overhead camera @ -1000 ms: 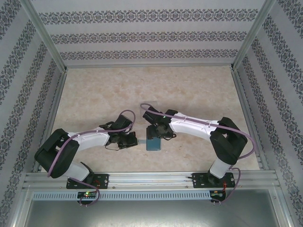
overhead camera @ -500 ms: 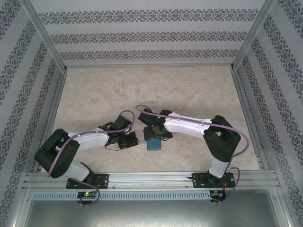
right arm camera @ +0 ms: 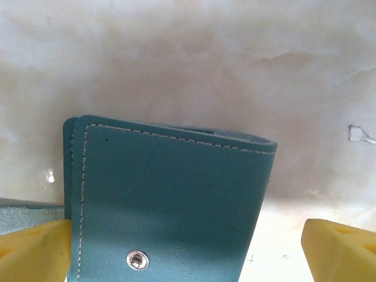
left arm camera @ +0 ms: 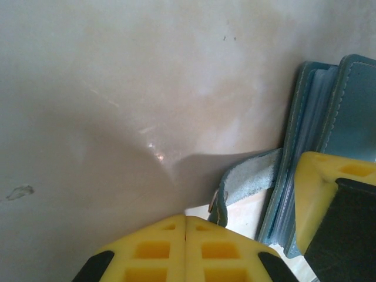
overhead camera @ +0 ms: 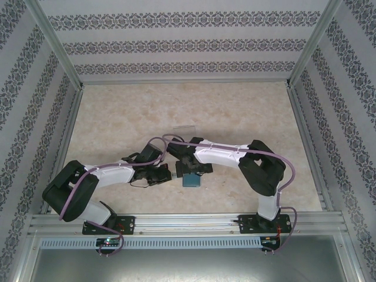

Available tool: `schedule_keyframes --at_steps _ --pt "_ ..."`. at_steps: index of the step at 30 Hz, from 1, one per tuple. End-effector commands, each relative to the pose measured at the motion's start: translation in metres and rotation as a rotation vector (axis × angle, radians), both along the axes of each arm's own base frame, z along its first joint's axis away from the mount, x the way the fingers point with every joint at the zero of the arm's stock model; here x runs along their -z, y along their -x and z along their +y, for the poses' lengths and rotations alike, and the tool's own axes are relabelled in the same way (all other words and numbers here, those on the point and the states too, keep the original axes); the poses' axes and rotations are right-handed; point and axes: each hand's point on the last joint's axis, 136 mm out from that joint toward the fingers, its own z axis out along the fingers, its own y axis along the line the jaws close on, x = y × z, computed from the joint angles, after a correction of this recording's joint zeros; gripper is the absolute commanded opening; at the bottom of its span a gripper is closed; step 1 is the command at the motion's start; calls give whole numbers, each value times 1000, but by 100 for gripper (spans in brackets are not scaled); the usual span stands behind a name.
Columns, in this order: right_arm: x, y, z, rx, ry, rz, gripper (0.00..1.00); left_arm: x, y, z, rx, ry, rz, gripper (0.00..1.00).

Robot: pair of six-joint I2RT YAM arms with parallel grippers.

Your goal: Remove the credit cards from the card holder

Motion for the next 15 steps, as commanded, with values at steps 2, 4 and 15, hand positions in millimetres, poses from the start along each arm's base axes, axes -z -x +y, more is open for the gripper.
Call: schedule_keyframes --at_steps 2,4,15 --pt "-5 0 -5 13 45 -23 97 1 6 -2 10 34 17 5" --pt "-8 0 -6 13 45 -31 97 2 6 -1 8 31 17 5" --pt "-32 0 -19 15 56 -74 96 1 6 1 -5 26 17 5"
